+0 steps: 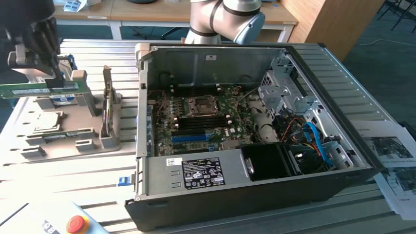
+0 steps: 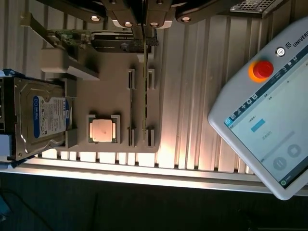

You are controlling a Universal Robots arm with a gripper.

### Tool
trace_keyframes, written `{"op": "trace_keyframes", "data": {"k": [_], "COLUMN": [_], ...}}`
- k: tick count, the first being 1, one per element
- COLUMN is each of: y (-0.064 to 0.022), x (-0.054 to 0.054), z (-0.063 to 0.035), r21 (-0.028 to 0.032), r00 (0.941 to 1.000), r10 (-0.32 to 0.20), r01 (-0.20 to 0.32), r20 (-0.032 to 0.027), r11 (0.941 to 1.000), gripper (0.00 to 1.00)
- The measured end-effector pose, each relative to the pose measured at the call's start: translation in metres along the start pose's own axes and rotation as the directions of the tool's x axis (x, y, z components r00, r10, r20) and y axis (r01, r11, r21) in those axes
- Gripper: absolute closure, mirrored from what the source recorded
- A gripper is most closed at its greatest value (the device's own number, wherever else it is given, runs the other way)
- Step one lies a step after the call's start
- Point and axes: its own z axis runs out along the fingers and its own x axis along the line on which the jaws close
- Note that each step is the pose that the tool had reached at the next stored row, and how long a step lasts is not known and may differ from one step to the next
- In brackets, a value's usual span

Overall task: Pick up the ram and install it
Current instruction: 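Pick up the ram and move it above insertion slot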

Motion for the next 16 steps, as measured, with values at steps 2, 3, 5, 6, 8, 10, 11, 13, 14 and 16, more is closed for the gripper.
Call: {"op": "trace_keyframes", "data": {"k": [2,3,5,6,8,10,11,13,14,16], "y": [-0.0042,-0.0062,-0.0102,-0.0119,-0.0150,-0.0182,-0.0199,-0.0236,-0.0254,-0.0290], "x": [0.000,0.001,0.001,0.001,0.001,0.002,0.002,0.002,0.002,0.003], "z": [-0.0002,-0.0004,-0.0006,-0.0007,-0.0008,-0.0010,-0.0011,-0.0013,-0.0013,-0.0016], "r21": [-0.0001,-0.0001,-0.0001,-0.0001,-0.0001,-0.0001,-0.0001,0.0000,0.0000,-0.0001], "r00": [1.0000,1.0000,1.0000,1.0000,1.0000,1.0000,1.0000,1.0000,1.0000,1.0000], "r10": [0.000,0.000,0.000,0.000,0.000,0.000,0.000,0.000,0.000,0.000], "r01": [0.000,0.000,0.000,0.000,0.000,0.000,0.000,0.000,0.000,0.000], "r20": [0.0000,0.0000,-0.0001,-0.0001,-0.0001,0.0000,0.0000,0.0000,0.0000,-0.0001], "r11": [1.0000,1.0000,1.0000,1.0000,1.0000,1.0000,1.0000,1.0000,1.0000,1.0000], "gripper": [0.88,0.88,0.88,0.88,0.88,0.88,0.88,0.88,0.88,0.88]}}
